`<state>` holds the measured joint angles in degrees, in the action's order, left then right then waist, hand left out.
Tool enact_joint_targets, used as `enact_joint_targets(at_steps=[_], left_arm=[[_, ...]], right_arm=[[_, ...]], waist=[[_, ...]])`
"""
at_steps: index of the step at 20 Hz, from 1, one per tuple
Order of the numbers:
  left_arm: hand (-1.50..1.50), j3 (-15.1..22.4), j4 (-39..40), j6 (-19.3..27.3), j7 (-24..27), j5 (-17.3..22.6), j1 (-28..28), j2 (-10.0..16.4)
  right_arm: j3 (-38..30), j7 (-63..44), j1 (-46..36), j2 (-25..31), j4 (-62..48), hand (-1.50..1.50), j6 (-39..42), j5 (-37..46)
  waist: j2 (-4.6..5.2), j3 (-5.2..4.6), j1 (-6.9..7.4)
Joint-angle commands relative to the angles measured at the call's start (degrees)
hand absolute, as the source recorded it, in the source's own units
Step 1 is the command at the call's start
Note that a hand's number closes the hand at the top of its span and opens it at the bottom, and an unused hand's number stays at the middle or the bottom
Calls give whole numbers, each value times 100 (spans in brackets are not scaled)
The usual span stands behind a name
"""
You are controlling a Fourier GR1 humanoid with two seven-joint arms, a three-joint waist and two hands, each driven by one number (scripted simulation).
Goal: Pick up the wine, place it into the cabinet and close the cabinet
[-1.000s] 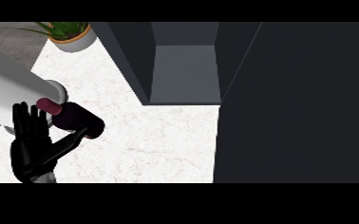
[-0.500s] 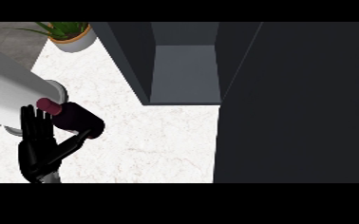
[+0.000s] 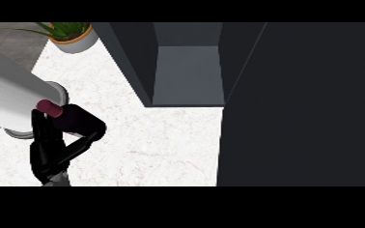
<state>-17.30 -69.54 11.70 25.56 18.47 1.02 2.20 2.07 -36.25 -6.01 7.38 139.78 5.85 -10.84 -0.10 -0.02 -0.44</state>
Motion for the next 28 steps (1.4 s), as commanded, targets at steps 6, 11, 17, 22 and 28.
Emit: enact_joint_targets(at_steps=[6,11,17,22,28], left_arm=[[-150,-253,1231,-401,457,187,526,270],[-150,-304,1573,-383,898,257,769,164],[-150,-243,1496,-745,977,429,501,95],[150,-305,2058,-1146,671,614,1281,465],[150,-24,2752,-1173,1608,44,1249,448]], right_arm=[[-12,-310,264,-33,967,-150,7,-455],[96,-247,-85,-111,580,-150,-123,-103],[-28,-601,-171,-72,757,-150,-186,-311],[444,69,412,-423,648,-150,-47,203],[273,-254,311,-321,840,-150,-124,32]], waist=[[5,-1,-24],[10,-2,11],[0,-1,29],[1,2,-7],[8,-1,-28]])
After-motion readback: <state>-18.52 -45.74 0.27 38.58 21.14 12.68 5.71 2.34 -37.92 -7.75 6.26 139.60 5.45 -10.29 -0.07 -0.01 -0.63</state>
